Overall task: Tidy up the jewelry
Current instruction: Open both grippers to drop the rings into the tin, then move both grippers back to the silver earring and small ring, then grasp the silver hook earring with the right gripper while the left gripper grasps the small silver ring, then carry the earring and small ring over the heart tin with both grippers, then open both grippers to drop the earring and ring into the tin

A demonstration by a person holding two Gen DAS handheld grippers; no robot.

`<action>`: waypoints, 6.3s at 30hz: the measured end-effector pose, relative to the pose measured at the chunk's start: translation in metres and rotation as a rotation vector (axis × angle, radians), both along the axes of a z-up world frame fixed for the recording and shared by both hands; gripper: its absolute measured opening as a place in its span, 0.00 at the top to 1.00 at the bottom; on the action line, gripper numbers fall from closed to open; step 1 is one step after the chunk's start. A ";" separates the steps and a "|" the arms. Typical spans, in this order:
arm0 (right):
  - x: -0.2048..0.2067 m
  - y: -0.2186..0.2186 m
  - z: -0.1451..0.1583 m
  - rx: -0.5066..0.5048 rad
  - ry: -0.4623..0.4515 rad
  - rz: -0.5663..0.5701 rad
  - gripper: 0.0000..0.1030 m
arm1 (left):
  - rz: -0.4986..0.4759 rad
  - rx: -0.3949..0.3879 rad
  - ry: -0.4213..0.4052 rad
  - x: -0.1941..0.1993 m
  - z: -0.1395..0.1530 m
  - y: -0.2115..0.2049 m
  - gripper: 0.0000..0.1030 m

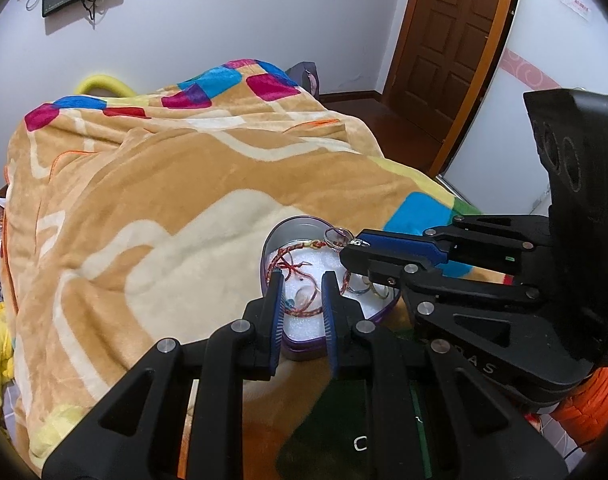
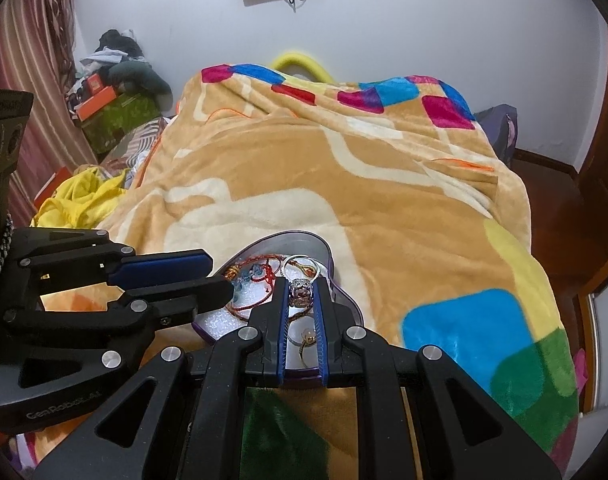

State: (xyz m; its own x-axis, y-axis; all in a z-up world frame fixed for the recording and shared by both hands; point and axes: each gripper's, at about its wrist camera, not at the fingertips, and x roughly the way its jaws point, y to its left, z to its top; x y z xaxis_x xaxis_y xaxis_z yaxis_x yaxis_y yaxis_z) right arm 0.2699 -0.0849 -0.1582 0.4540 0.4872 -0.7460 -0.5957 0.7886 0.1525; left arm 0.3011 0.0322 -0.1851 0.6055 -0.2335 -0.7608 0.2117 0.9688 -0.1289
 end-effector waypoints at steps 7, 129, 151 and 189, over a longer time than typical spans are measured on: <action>0.001 0.000 0.003 0.006 0.018 0.008 0.86 | 0.002 -0.002 0.003 -0.001 0.002 0.001 0.83; -0.072 -0.032 0.073 0.071 -0.205 -0.056 0.88 | 0.059 -0.022 -0.083 -0.076 0.048 -0.001 0.92; -0.032 -0.010 0.062 0.086 -0.172 -0.028 0.88 | 0.070 -0.044 -0.072 -0.027 0.038 0.010 0.92; -0.019 -0.010 0.019 -0.026 -0.037 -0.007 0.79 | 0.058 -0.043 0.009 -0.014 0.011 0.006 0.80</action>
State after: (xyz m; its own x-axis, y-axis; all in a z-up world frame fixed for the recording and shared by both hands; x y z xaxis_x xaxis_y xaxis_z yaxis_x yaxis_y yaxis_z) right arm 0.2505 -0.0947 -0.1395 0.4850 0.4644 -0.7410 -0.5950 0.7962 0.1095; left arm 0.2873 0.0382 -0.1738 0.6122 -0.2307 -0.7563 0.1539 0.9730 -0.1722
